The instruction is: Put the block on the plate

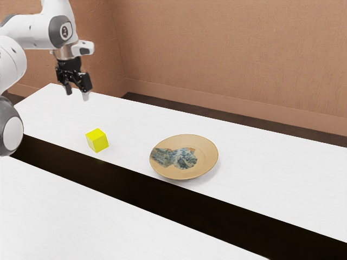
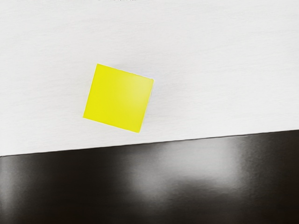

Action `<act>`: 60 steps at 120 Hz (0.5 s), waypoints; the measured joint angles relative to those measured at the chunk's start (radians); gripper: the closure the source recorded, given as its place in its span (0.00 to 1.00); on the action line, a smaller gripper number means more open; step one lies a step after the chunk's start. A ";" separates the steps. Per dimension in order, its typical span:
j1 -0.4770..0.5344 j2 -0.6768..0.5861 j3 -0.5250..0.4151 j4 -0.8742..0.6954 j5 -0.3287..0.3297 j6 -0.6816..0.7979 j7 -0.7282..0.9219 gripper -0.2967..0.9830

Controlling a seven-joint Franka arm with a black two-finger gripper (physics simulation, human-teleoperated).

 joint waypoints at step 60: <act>0.157 0.221 -0.152 0.066 0.022 0.171 0.437 0.23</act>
